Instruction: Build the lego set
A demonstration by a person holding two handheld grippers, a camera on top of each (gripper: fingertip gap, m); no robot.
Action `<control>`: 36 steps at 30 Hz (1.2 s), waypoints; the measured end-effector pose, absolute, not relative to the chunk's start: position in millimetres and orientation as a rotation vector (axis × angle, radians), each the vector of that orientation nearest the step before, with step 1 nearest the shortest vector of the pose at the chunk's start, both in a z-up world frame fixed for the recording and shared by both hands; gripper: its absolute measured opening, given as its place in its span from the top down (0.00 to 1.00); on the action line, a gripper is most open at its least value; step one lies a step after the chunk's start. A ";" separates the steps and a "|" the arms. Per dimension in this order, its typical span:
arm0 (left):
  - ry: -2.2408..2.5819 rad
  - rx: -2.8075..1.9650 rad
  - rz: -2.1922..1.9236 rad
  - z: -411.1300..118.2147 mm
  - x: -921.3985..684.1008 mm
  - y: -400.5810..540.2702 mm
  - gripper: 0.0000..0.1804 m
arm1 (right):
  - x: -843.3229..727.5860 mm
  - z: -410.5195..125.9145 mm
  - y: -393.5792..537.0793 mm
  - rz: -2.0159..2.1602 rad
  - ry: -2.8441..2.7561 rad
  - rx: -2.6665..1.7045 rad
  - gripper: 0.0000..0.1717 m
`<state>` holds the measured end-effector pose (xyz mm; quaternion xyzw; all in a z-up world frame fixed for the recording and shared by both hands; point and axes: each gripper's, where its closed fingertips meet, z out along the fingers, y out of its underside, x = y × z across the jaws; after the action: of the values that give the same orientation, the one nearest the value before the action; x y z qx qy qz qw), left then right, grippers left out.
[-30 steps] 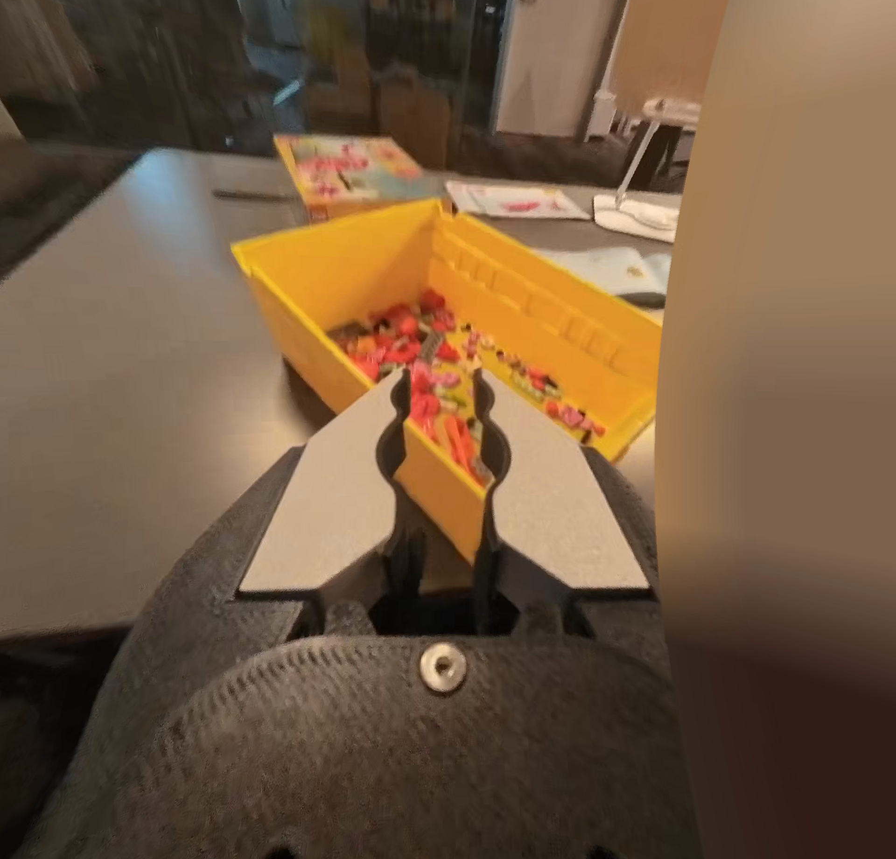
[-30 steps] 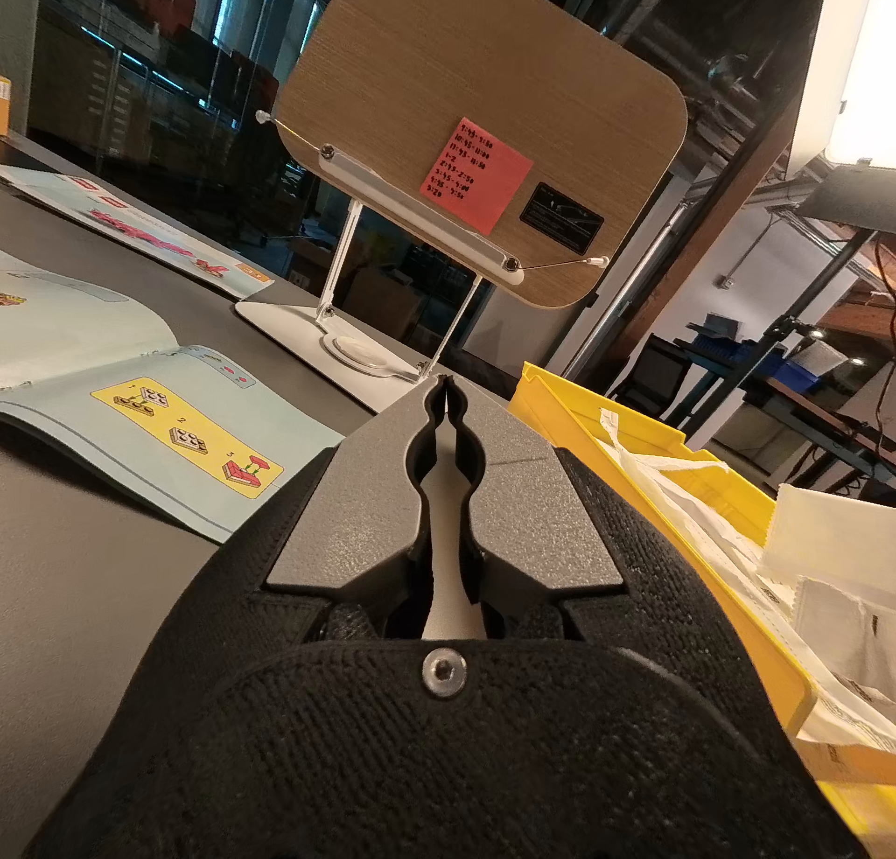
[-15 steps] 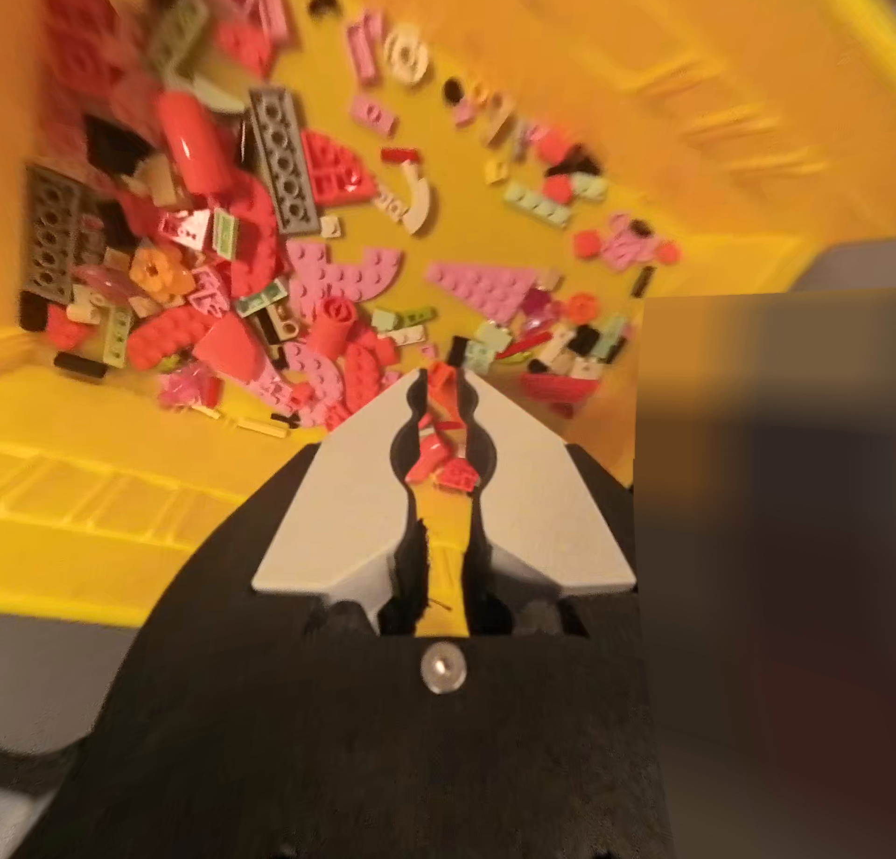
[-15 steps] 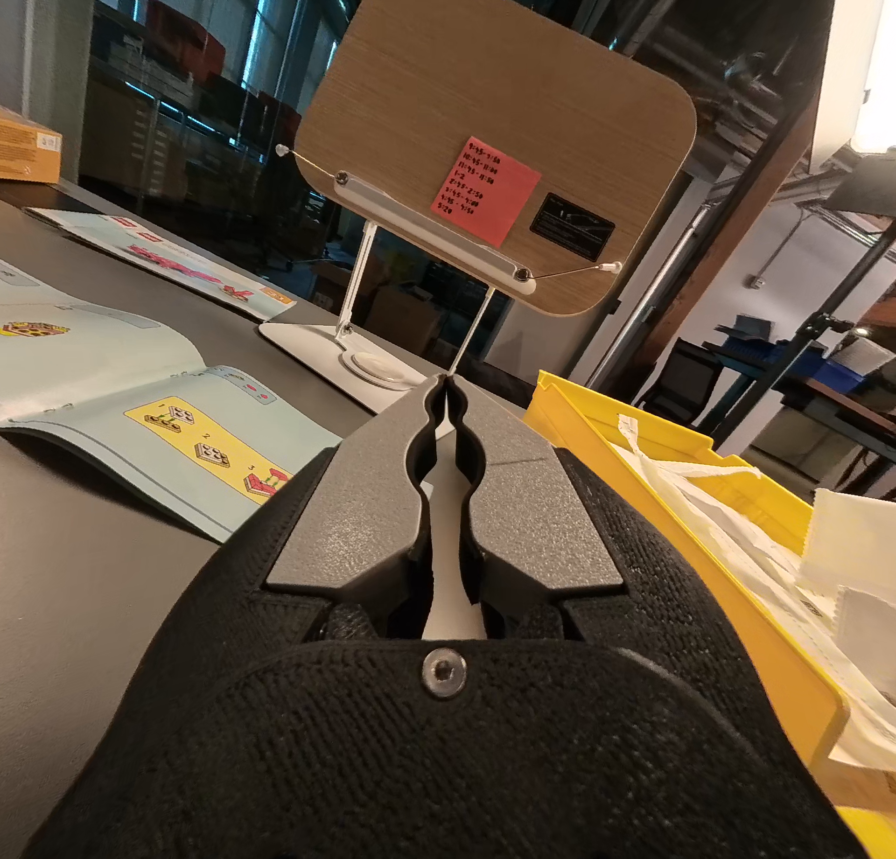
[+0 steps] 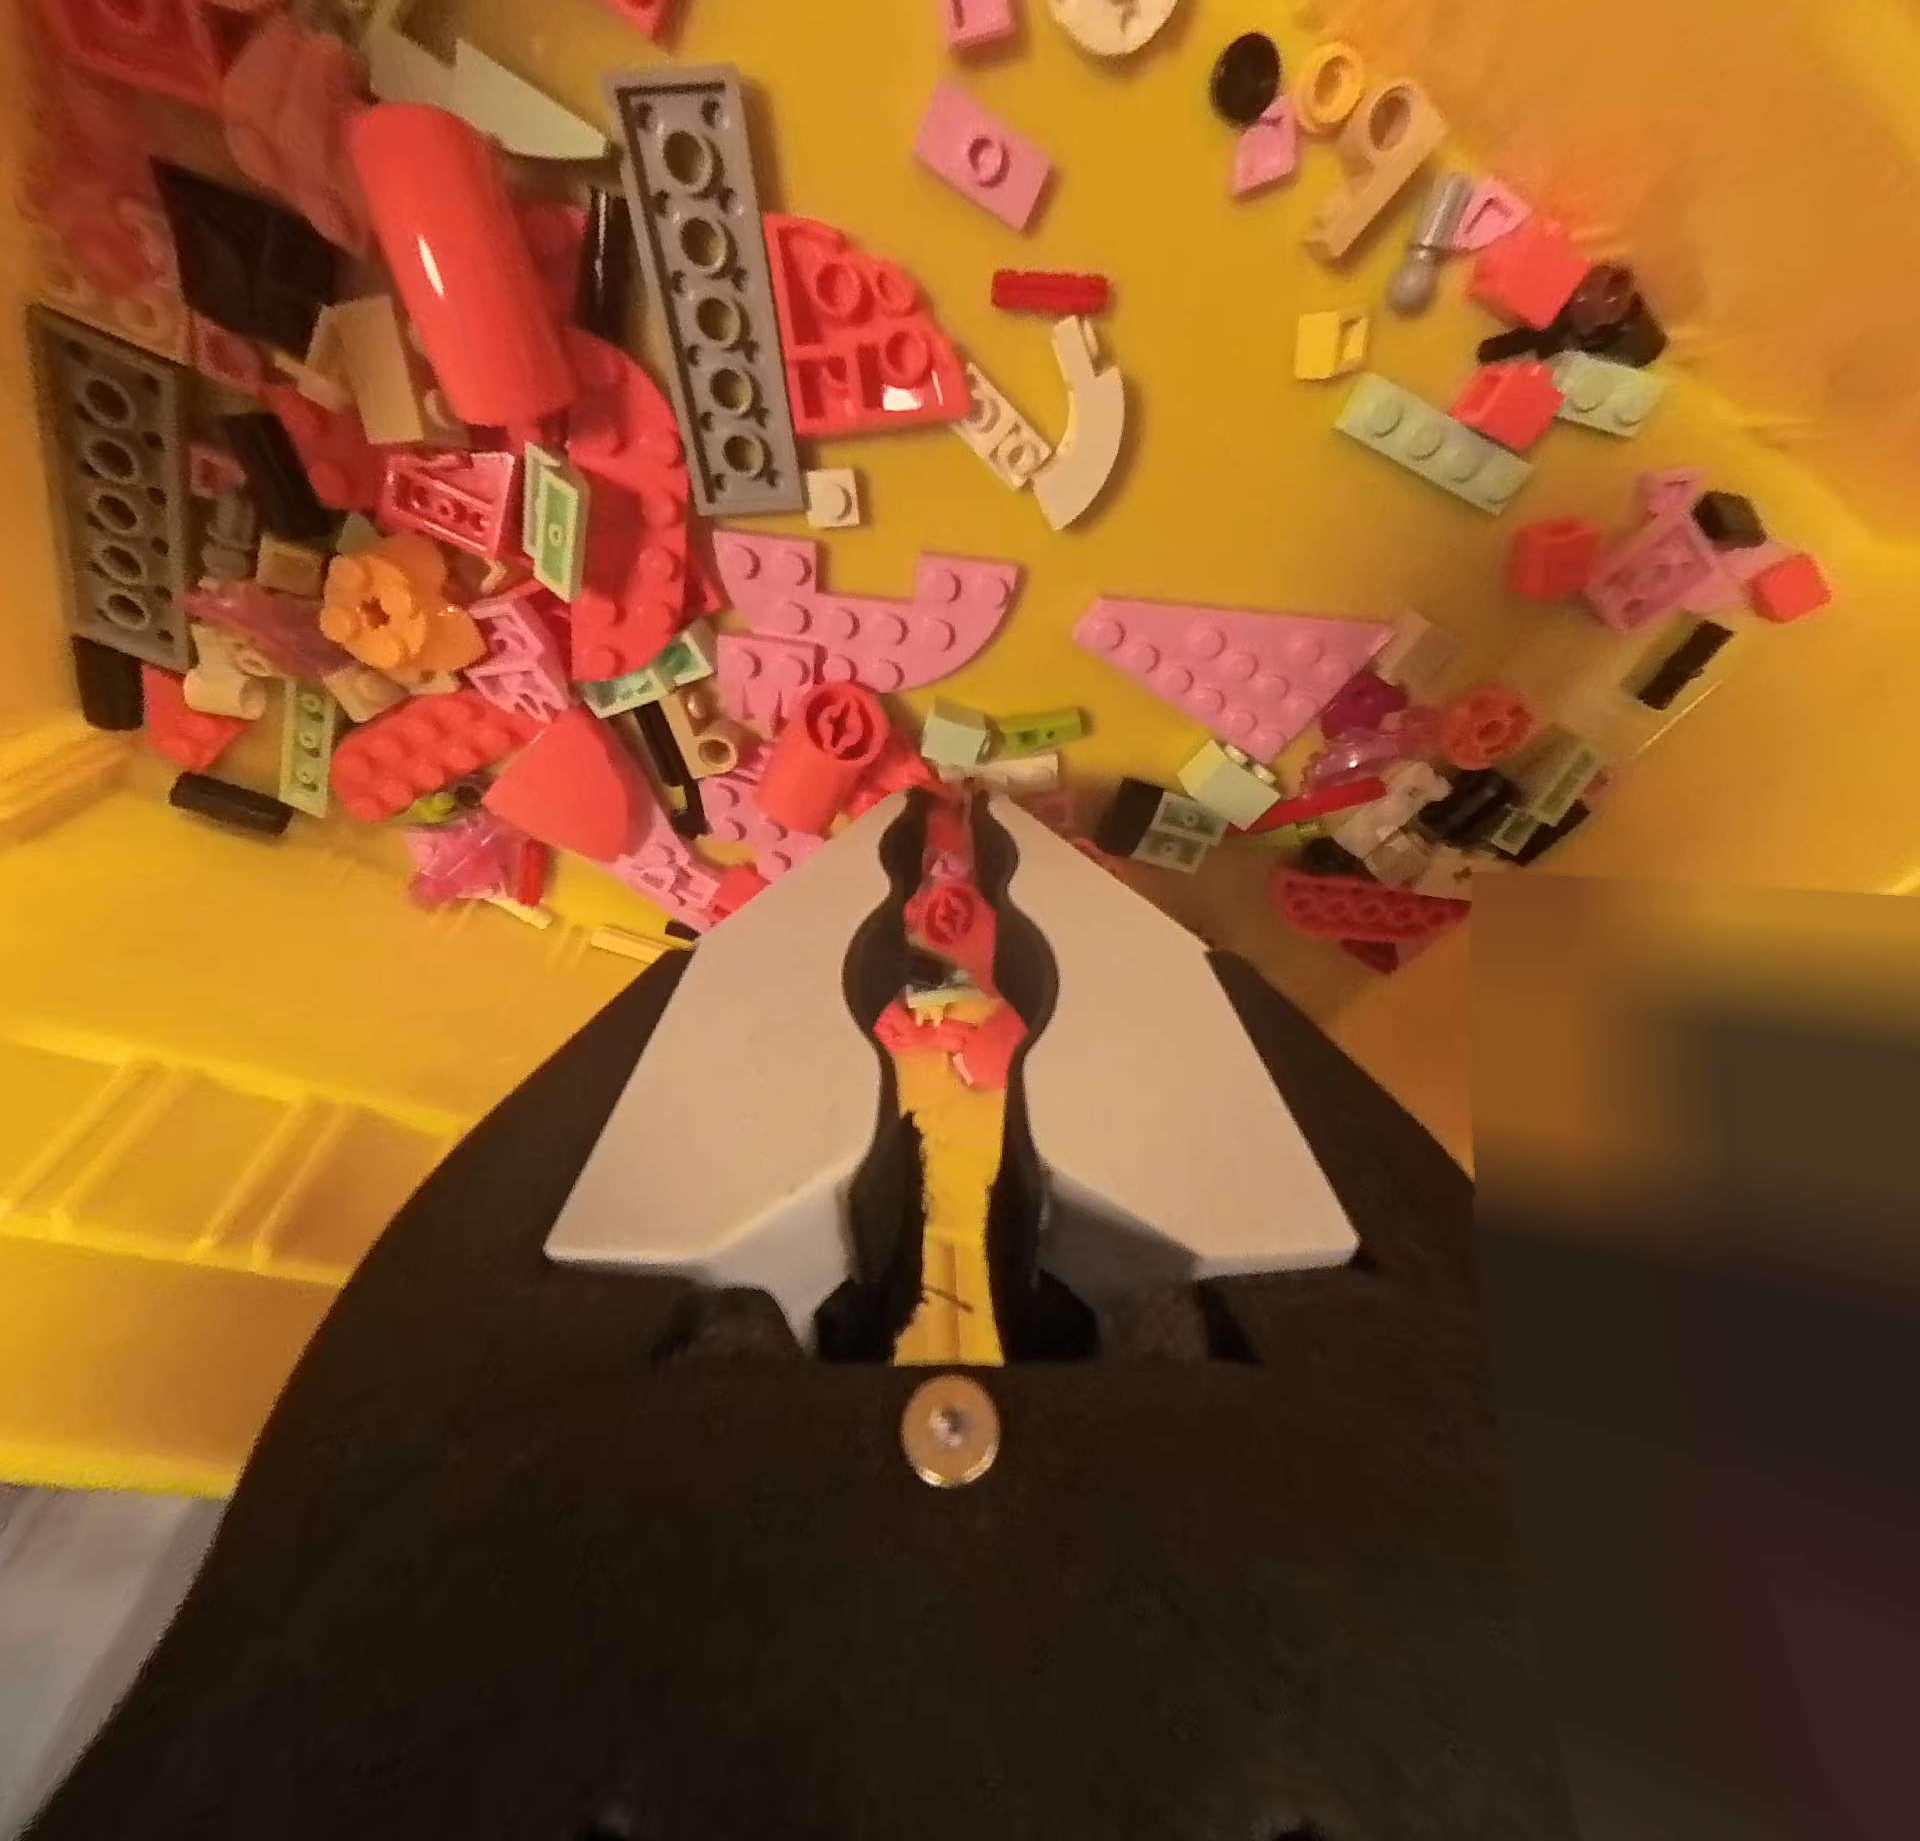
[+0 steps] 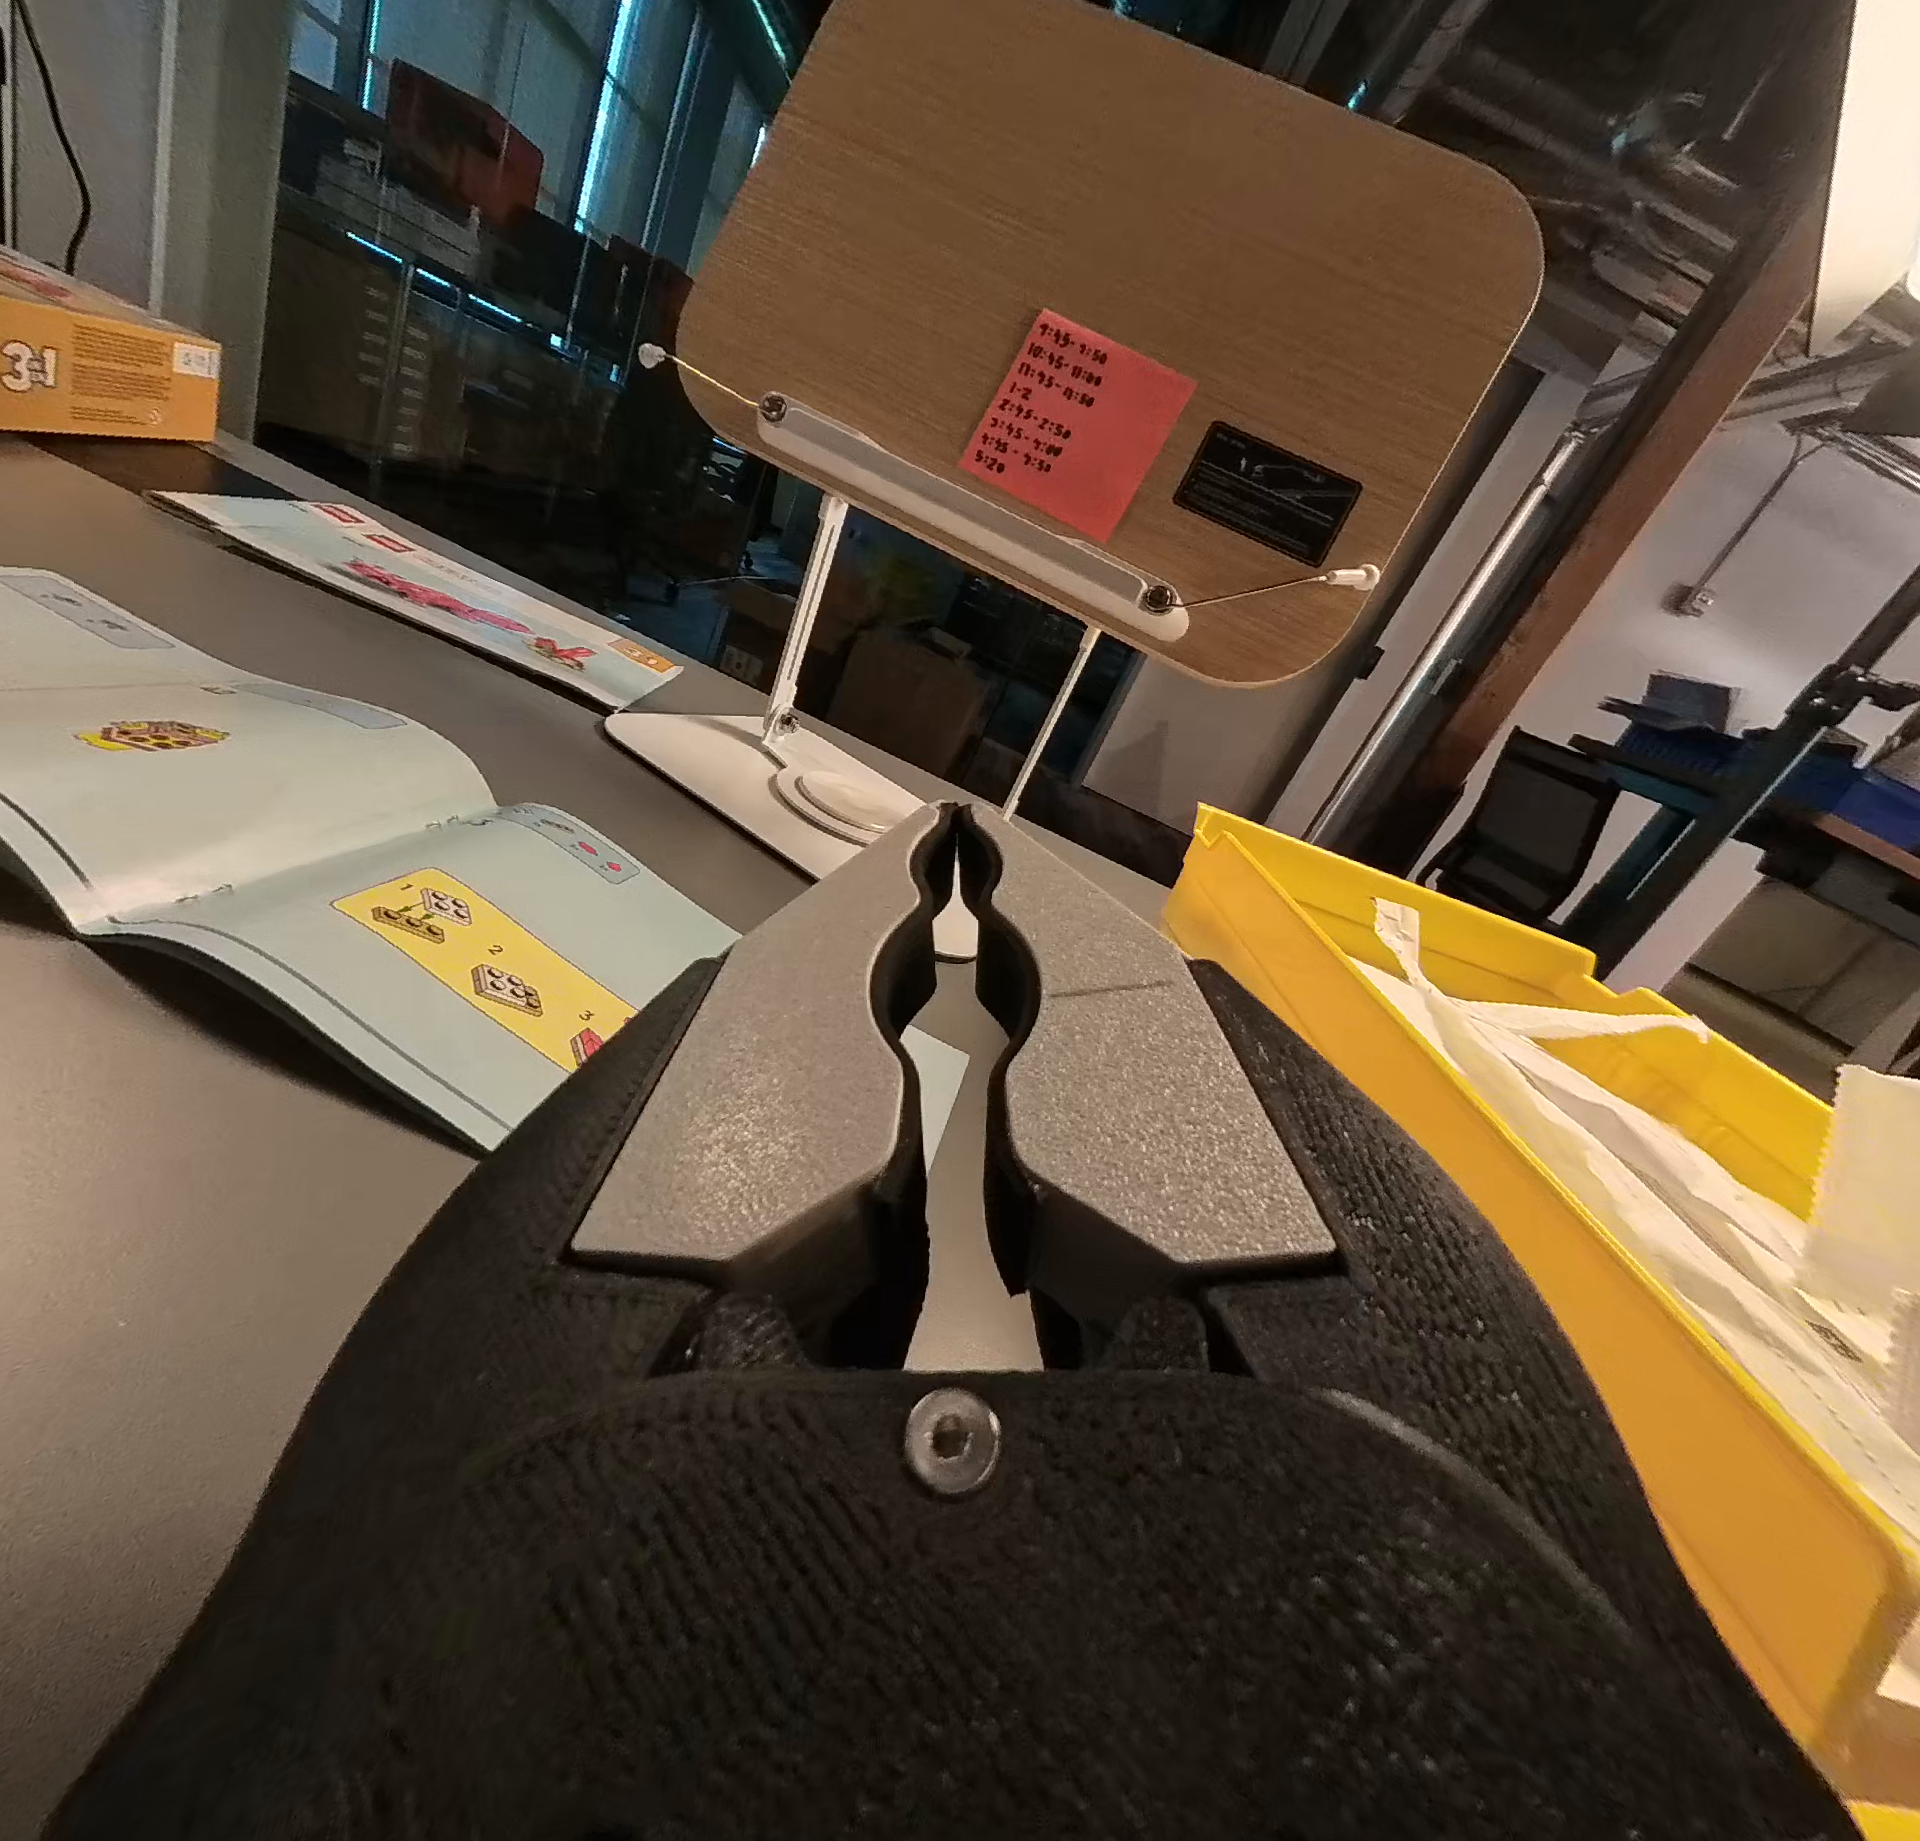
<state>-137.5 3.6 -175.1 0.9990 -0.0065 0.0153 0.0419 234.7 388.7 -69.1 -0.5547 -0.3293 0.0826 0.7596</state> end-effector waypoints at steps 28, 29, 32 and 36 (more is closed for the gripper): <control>0.018 3.079 0.095 -173.1 -135.6 -4.3 0.89 | 231.7 -69.8 387.5 0.199 -0.730 -1.208 1.00; 0.017 3.088 0.100 -171.5 -134.8 -4.1 0.90 | 231.8 -69.8 387.6 0.199 -0.730 -1.208 1.00; 0.029 3.109 0.141 -169.8 -132.5 -3.0 0.91 | 231.5 -70.0 387.6 0.199 -0.732 -1.207 1.00; 0.052 3.081 0.122 -176.9 -138.2 -7.3 0.92 | 231.3 -70.2 387.6 0.198 -0.734 -1.207 1.00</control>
<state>-138.2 -7.3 -176.9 0.9987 0.0170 0.0395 0.0287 231.3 387.6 -70.2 -0.5535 -0.3366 0.0908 0.7564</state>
